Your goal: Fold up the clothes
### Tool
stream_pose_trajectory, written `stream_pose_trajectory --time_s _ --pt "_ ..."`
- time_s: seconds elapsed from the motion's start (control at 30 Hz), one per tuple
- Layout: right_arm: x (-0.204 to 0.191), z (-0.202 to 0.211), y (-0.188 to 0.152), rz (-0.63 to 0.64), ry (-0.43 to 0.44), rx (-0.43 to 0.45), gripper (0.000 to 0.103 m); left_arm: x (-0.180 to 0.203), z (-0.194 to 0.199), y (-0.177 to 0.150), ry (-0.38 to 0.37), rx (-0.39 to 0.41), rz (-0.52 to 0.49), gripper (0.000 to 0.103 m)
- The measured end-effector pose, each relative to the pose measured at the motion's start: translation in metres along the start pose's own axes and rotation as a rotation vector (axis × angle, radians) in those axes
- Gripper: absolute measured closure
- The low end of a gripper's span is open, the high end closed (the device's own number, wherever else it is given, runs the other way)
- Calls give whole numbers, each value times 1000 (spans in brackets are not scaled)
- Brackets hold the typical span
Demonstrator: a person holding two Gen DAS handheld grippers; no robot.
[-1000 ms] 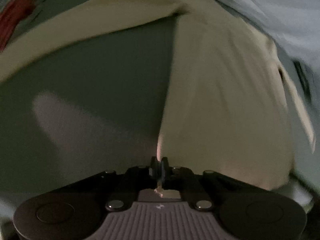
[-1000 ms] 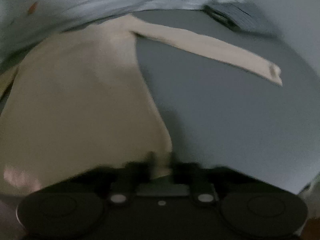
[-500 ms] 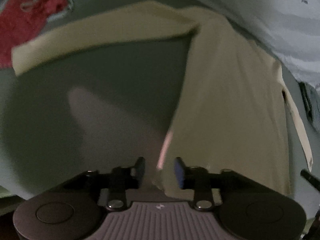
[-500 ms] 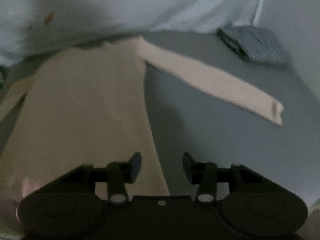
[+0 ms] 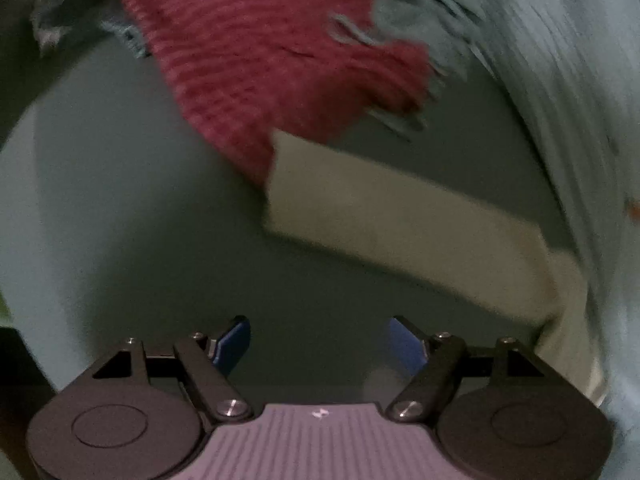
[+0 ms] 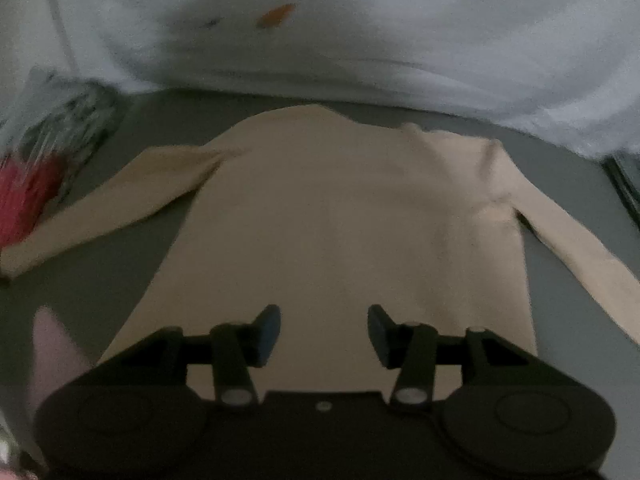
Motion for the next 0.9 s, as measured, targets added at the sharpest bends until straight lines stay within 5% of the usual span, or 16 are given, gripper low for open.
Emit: stream_pose_trajectory --time_s 0.23,0.33,0.37,0.4,0.5,0.83,0.9 --pt "-32 -4 -15 110 -50 -51 53 -3 -19 45 30 44 -24 29" --pt "-40 0 -14 128 -36 -35 53 2 -24 53 73 69 -30 53" --pt "-41 0 -12 126 -13 -25 53 1 -24 54 87 77 -32 80" --pt "-44 0 -10 126 12 -18 53 -1 -25 56 89 71 -32 92" --pt "-59 6 -13 130 95 -21 52 -9 -22 57 71 64 -3 94" --pt "-97 11 -42 215 168 -84 51 -16 48 25 -54 -7 98 97" --pt "-99 10 -46 223 177 -98 51 -16 53 17 -19 27 26 97"
Point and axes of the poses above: each gripper's, at about its wrist camera, not at the fingertips, and z roughly against the way its jaws point, x to its right, y to its top, the point moved 4 cm from there along -z, roughly the way its jaws point, and after that the axes turned 2 degrees about -z, right-handed, at the moved point
